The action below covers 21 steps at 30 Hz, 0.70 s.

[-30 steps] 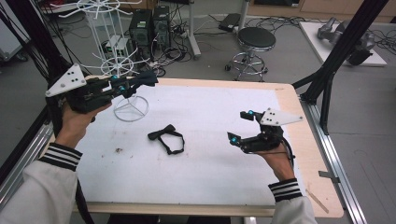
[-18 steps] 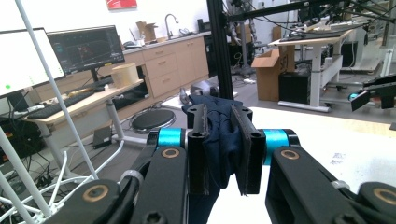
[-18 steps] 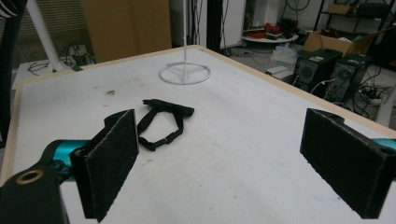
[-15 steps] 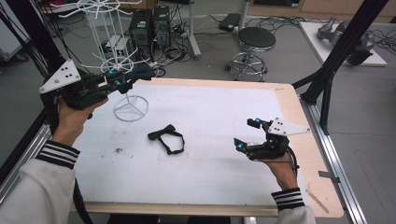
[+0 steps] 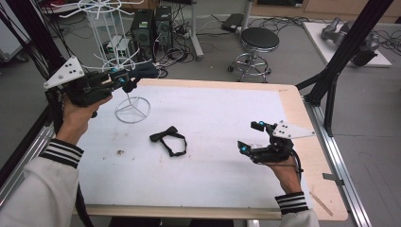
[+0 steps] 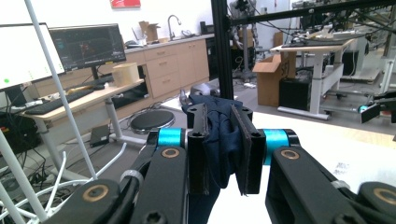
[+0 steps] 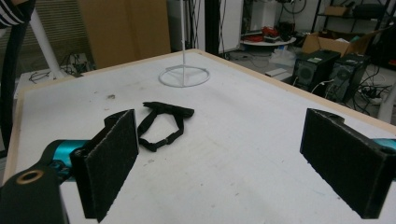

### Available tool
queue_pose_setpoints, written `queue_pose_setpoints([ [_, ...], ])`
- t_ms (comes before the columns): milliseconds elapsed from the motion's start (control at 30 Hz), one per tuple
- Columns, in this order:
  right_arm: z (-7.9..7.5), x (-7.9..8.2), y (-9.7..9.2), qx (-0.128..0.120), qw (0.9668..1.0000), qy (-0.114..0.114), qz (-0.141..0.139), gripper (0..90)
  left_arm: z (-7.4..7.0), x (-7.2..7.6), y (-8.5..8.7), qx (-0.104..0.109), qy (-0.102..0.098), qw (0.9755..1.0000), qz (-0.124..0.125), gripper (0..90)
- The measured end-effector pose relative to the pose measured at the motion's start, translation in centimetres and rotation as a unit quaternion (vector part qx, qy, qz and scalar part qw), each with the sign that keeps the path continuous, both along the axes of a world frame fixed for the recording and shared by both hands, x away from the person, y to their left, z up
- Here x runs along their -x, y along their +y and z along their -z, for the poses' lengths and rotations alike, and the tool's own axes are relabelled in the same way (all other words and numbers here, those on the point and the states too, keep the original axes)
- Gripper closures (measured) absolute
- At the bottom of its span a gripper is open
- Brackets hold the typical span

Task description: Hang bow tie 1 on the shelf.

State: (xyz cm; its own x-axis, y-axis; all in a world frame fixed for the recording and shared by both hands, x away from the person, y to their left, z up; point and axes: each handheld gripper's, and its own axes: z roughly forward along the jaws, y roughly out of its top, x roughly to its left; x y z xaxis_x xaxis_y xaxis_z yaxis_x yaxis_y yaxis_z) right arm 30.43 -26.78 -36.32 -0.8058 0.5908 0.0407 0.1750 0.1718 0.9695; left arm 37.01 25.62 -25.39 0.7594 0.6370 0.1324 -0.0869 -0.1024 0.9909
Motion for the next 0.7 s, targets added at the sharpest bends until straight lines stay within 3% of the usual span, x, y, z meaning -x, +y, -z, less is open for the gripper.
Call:
queue_pose_setpoints([
  [700, 1.2, 1.0, -0.7, -0.008, 0.9998, 0.006, 0.014, 11.0, 2.1, -0.4, 3.0, 0.012, 0.028, 0.999, -0.033, 77.0],
])
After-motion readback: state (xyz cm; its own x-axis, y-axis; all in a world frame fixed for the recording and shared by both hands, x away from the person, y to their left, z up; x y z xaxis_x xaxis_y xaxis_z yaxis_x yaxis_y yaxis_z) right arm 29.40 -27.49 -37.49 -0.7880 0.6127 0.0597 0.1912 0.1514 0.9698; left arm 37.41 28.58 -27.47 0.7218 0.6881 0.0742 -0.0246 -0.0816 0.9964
